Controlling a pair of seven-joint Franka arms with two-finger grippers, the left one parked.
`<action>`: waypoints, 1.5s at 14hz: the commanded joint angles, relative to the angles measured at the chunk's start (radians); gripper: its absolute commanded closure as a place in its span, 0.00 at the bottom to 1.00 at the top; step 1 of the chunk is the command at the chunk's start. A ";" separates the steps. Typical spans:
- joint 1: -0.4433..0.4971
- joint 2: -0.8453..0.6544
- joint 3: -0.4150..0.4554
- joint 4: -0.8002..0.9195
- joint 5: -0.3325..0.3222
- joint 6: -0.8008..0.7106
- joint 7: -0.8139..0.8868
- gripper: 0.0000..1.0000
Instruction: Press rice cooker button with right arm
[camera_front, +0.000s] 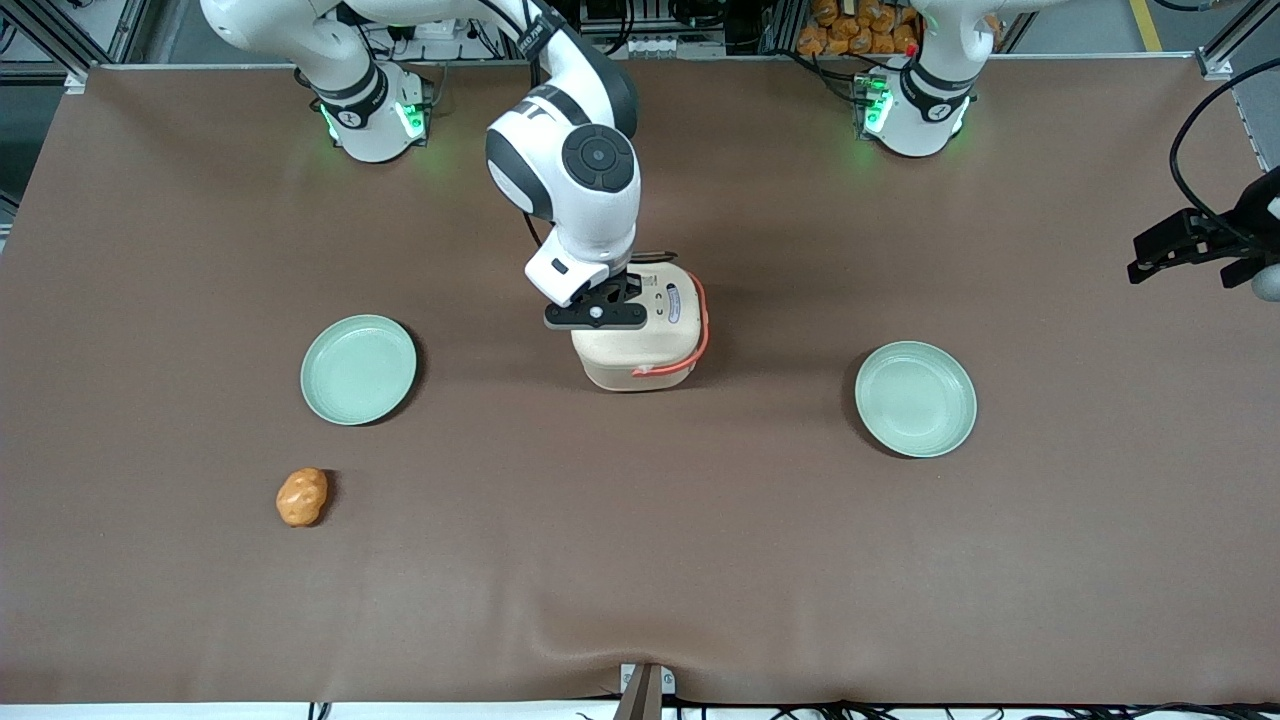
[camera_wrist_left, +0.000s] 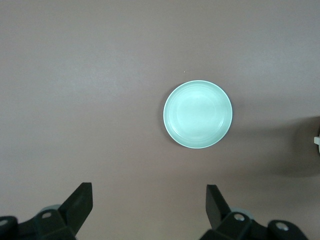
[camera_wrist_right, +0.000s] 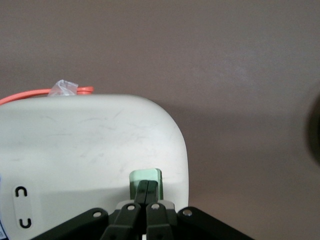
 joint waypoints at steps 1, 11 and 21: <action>-0.007 0.005 -0.010 0.021 -0.024 -0.020 0.015 1.00; -0.056 -0.084 -0.013 0.172 -0.008 -0.291 -0.014 1.00; -0.450 -0.317 -0.024 0.219 -0.009 -0.623 -0.462 0.00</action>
